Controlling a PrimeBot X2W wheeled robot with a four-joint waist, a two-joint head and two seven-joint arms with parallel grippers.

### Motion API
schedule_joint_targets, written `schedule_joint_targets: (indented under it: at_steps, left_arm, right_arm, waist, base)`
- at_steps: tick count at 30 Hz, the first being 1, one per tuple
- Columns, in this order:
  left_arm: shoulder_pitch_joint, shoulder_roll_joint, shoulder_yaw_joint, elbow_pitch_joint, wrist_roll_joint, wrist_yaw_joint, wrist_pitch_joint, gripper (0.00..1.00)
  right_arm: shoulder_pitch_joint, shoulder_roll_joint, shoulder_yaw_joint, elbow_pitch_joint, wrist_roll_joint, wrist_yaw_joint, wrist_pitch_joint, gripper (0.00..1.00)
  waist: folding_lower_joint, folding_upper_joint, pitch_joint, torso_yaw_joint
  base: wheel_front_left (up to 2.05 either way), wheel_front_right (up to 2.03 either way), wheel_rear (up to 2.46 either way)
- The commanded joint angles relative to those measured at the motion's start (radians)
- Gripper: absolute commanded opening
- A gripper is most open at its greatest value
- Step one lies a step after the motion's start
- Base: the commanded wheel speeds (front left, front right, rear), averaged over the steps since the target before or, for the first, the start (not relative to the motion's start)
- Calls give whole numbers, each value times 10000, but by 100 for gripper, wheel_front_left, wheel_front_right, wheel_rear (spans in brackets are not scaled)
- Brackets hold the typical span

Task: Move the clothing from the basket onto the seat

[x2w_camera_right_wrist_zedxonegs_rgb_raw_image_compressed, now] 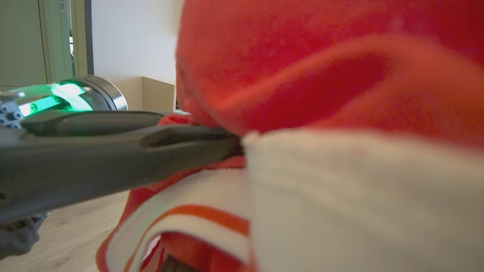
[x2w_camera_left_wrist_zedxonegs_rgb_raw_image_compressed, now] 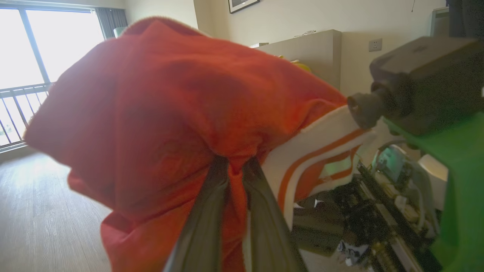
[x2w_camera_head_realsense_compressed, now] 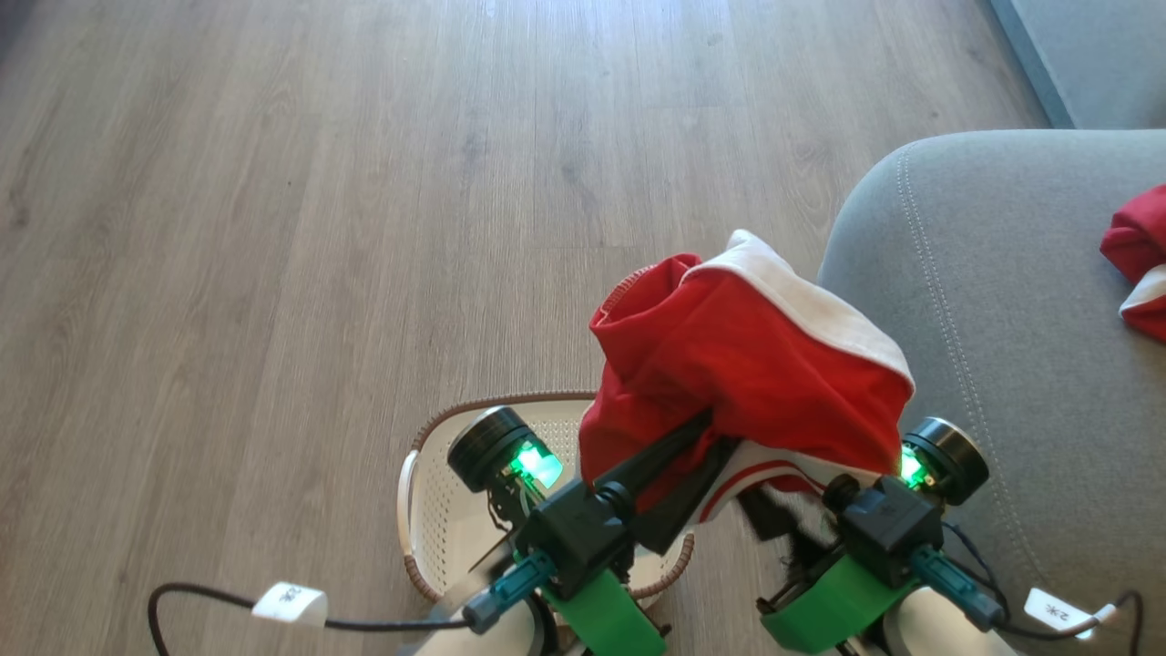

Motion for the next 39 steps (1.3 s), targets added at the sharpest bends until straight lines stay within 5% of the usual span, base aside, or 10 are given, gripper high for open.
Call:
schedule_joint_targets:
  at_steps: [1,10,12,13,39]
  left_arm:
    - [-367,-51,351,-296,-119,-8,-95,0]
    - [-193,-51,626,-88,-117,139,-95,5]
    - [-206,-51,690,-75,-91,209,-95,76]
    - [-214,-51,714,-73,-82,233,-95,100]
    - [328,-51,1351,1222,482,126,-95,100]
  right_arm:
    - [-412,60,77,-327,52,-2,-21,0]
    - [-298,139,-146,-514,500,-2,-21,0]
    - [-294,161,-209,-542,598,-2,-21,0]
    - [-291,182,-251,-558,651,-2,-21,0]
    - [-506,128,-2079,-1167,1038,-2,-21,0]
  waist:
    - [0,0,-4,11]
    - [0,0,14,-5]
    - [0,0,39,-21]
    - [0,0,50,-26]
    - [0,0,127,-40]
  base:
    - [0,0,0]
    - [0,0,0]
    - [0,0,0]
    - [0,0,0]
    - [0,0,0]
